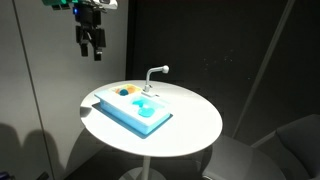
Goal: Pick up the blue mug from the sink and put it in the dish rack
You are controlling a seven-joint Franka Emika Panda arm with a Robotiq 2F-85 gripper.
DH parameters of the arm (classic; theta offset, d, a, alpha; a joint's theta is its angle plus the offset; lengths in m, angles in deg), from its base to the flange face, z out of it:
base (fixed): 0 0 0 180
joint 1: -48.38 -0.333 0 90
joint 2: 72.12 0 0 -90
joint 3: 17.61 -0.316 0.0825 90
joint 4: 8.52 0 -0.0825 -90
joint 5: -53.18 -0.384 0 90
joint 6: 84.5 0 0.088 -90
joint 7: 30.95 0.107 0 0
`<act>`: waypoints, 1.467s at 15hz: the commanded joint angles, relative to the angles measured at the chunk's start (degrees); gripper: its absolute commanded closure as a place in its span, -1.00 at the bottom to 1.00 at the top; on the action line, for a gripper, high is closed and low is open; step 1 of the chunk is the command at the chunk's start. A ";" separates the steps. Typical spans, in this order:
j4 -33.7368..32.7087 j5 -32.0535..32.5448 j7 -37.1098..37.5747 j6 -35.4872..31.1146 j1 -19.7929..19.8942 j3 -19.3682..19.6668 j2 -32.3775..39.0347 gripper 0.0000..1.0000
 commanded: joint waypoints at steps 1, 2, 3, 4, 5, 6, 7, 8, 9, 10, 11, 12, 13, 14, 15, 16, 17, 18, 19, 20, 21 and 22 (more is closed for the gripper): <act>0.56 0.90 1.50 1.13 0.86 -0.70 -1.52 -1.00; 0.55 0.90 1.68 1.20 0.87 -0.72 -1.52 -1.00; -0.12 -0.13 0.16 0.23 0.58 -0.53 -0.08 -1.00; -0.12 -0.13 0.24 0.24 0.58 -0.53 -0.10 -1.00; -0.12 -0.13 0.29 0.25 0.59 -0.53 -0.10 -1.00; -0.12 -0.13 0.31 0.25 0.59 -0.53 -0.10 -1.00; -0.12 -0.13 0.33 0.25 0.59 -0.53 -0.10 -1.00; -0.12 -0.13 0.33 0.25 0.59 -0.53 -0.10 -1.00; -0.11 -0.13 0.34 0.25 0.59 -0.54 -0.10 -1.00; -0.11 -0.13 0.34 0.25 0.59 -0.54 -0.10 -1.00; -0.11 -0.13 0.35 0.25 0.59 -0.54 -0.11 -1.00; -0.11 -0.13 0.35 0.25 0.59 -0.54 -0.11 -1.00; -0.11 -0.13 0.35 0.25 0.59 -0.54 -0.11 -1.00; -0.11 -0.13 0.35 0.25 0.59 -0.54 -0.11 -1.00; -0.11 -0.13 0.36 0.25 0.59 -0.54 -0.11 -1.00; -0.11 -0.13 0.36 0.25 0.59 -0.54 -0.11 -1.00; -0.11 -0.13 0.36 0.25 0.59 -0.54 -0.11 -1.00; -0.11 -0.13 0.36 0.25 0.59 -0.54 -0.11 -1.00; -0.11 -0.13 0.36 0.25 0.59 -0.54 -0.11 -1.00; -0.11 -0.13 0.36 0.25 0.59 -0.54 -0.11 -1.00; -0.11 -0.13 0.36 0.25 0.59 -0.54 -0.11 -1.00; -0.11 -0.13 0.36 0.25 0.59 -0.54 -0.11 -1.00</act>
